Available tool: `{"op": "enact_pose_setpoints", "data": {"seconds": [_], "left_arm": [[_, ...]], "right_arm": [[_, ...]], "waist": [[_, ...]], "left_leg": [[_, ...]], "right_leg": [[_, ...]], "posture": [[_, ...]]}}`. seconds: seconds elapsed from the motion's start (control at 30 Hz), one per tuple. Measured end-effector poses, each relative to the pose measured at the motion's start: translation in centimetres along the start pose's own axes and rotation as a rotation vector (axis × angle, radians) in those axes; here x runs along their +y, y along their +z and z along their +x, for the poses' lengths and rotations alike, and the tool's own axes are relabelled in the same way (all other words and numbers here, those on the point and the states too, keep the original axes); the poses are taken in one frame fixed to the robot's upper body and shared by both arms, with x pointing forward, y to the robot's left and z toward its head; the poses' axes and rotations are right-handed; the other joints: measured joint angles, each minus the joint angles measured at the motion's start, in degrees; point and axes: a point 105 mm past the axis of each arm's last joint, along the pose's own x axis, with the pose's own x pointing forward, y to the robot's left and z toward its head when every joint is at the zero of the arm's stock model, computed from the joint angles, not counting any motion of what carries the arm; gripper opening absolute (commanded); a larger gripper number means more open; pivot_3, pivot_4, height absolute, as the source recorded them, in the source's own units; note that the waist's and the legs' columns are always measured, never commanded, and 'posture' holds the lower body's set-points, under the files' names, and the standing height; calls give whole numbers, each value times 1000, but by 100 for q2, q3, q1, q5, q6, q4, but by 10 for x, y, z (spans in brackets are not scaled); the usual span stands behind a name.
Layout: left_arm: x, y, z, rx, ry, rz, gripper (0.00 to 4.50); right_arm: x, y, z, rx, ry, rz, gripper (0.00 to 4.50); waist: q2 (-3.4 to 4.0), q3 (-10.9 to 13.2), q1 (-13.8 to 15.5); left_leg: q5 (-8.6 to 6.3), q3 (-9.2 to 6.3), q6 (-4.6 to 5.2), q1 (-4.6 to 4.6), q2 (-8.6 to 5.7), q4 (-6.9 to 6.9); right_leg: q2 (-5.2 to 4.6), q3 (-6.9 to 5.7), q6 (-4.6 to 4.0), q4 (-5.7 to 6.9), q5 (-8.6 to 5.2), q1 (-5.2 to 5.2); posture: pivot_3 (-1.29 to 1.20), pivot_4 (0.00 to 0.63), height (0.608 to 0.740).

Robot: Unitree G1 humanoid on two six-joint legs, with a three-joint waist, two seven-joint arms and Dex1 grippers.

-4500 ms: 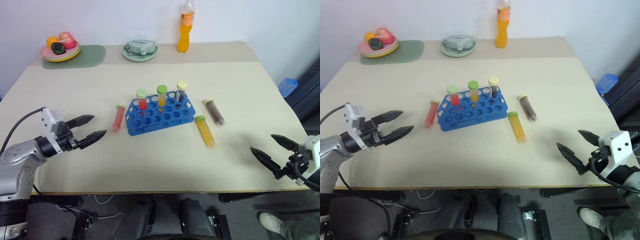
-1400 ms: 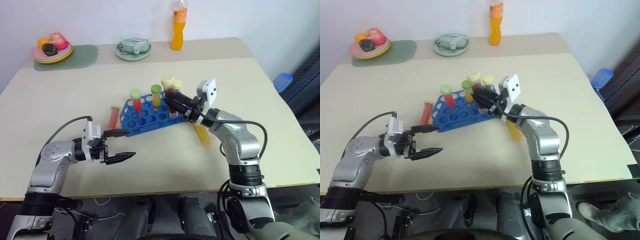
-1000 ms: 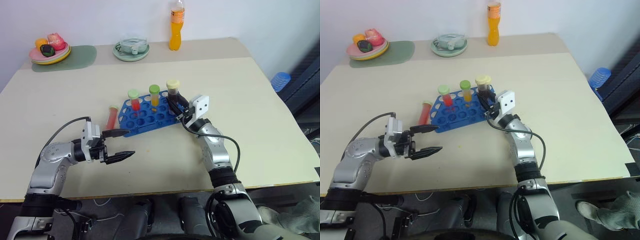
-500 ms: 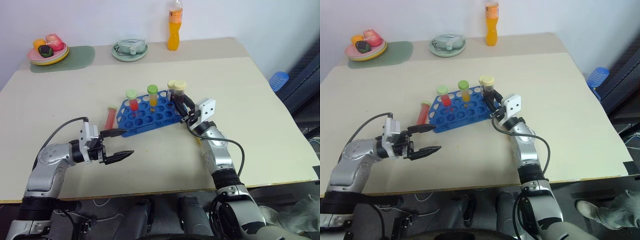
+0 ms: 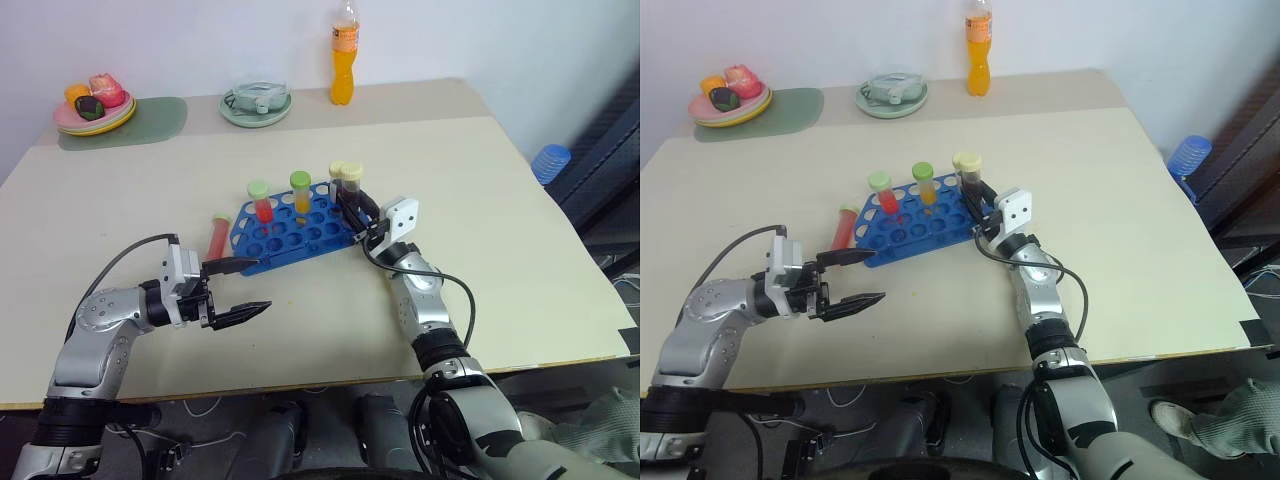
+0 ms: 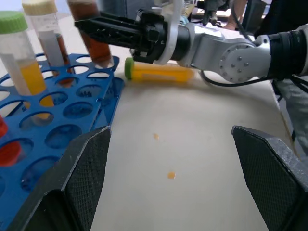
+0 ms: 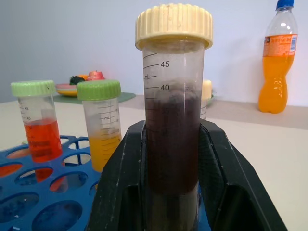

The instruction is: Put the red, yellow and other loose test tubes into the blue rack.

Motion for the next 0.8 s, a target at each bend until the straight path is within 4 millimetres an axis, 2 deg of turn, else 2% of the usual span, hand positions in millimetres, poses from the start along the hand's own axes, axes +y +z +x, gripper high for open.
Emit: {"op": "enact_pose_setpoints", "data": {"seconds": [0.1,0.2,0.23,0.57,0.8], "left_arm": [[-1,-1,0,1,7,-6,4135],[-2,-1,-1,-2,7,-15,4135],[-2,-1,-1,-2,7,-15,4135],[-1,-10,-4,-17,9,-28,4135],[-1,-17,-5,-25,9,-28,4135]], "right_arm": [[-1,3,-1,-21,12,32,2597],[-5,6,-2,-35,-17,-7,4133],[-6,7,-2,-36,-23,-21,4462],[-5,16,-11,-44,22,-95,4462],[-9,13,-13,-24,-3,-92,4462]], "waist": [[0,0,-1],[3,2,6],[4,2,12],[3,2,25],[4,3,24]], "left_leg": [[-4,0,-6,0,5,-2],[-5,0,-9,0,7,-5],[-5,0,-9,0,7,-6],[-5,0,-9,-1,7,-6],[-5,0,-10,-1,7,-8]], "right_leg": [[2,1,-1,0,0,0],[3,1,-3,1,-1,-6],[4,1,-3,0,-1,-6],[3,1,-5,-1,-2,-6],[2,2,-6,-1,-3,-5]], "posture": [[0,150,740],[0,150,740],[0,150,740],[0,150,740],[0,150,740]]}}
